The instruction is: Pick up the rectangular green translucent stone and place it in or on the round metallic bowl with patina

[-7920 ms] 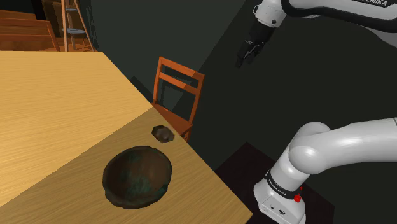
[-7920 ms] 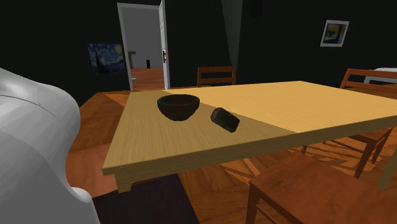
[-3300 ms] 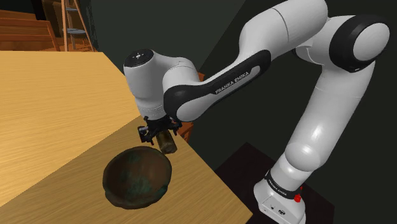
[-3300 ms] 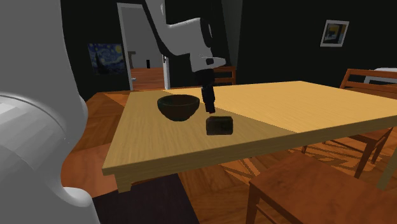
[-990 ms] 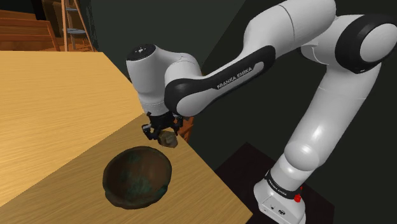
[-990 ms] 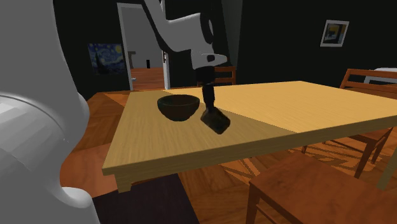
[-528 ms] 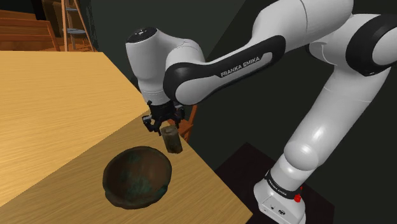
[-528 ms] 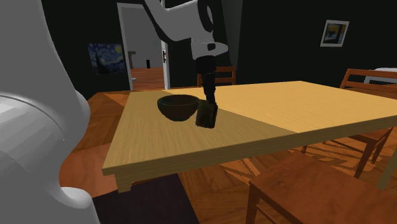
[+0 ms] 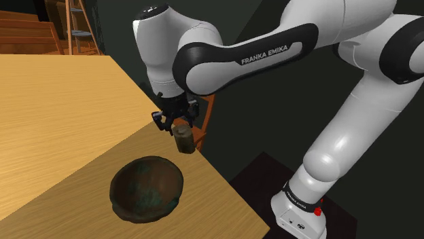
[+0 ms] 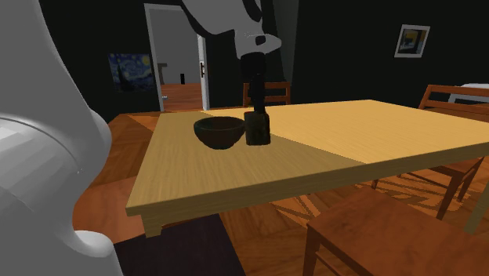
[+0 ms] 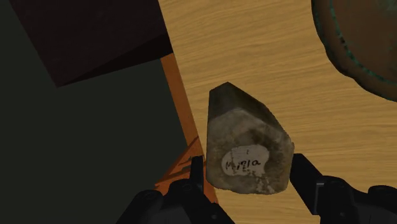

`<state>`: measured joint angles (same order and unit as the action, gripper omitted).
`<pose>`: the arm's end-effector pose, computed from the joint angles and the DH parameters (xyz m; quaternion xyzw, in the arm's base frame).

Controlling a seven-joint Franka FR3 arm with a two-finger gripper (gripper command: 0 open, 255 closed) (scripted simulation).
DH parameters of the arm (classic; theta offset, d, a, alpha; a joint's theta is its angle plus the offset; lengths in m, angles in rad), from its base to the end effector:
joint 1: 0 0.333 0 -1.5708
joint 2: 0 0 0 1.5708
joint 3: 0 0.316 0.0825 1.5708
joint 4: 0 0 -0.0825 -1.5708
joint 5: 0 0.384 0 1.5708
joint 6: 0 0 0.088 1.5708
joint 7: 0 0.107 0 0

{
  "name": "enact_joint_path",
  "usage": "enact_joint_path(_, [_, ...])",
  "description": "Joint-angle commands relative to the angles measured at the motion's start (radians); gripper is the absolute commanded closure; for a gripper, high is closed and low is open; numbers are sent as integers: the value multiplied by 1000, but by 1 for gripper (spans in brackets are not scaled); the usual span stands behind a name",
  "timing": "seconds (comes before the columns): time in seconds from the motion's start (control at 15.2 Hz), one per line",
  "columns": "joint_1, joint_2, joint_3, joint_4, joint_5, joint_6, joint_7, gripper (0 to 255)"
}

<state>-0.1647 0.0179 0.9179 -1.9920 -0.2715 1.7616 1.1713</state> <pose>0.4042 0.3444 0.4399 0.9718 -0.1630 0.0320 0.1672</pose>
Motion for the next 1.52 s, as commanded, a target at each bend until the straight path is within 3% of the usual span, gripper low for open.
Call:
enact_joint_path(0.0, [-2,-13,-1,20,10,-25,-14,255])
enact_joint_path(0.46, [-5,-39,-4,85,32,-100,-47,255])
enact_joint_path(0.73, [56,36,56,156,2,-158,76,255])
enact_joint_path(1.06, [176,175,106,275,-68,-245,246,255])
enact_joint_path(1.45, [399,365,102,469,-164,-364,431,255])
